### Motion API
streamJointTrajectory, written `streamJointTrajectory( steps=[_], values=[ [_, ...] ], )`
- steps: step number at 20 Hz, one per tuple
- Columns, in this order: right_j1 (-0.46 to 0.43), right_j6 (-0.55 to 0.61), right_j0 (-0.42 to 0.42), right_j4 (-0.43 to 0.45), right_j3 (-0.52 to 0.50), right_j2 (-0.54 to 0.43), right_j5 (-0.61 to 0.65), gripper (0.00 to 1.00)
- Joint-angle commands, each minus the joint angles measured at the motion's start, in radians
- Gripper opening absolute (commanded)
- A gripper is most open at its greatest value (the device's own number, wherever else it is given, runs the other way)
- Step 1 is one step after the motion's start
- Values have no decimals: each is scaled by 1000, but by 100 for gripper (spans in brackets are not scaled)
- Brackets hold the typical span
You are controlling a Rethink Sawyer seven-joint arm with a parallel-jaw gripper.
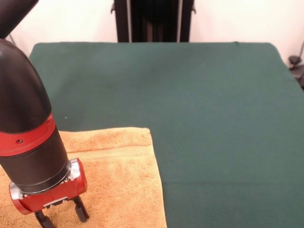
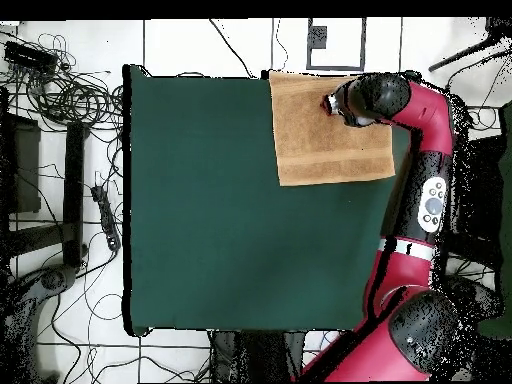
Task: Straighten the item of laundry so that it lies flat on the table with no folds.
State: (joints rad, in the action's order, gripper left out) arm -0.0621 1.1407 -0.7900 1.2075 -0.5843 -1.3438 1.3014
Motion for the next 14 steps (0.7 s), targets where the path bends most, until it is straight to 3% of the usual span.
streamJointTrajectory(
  steps=[1, 14],
  values=[
    [-72, 295, 75, -36, -17, 238, 38, 100],
    [70, 356, 47, -233, -269, 444, 12, 100]
  ],
)
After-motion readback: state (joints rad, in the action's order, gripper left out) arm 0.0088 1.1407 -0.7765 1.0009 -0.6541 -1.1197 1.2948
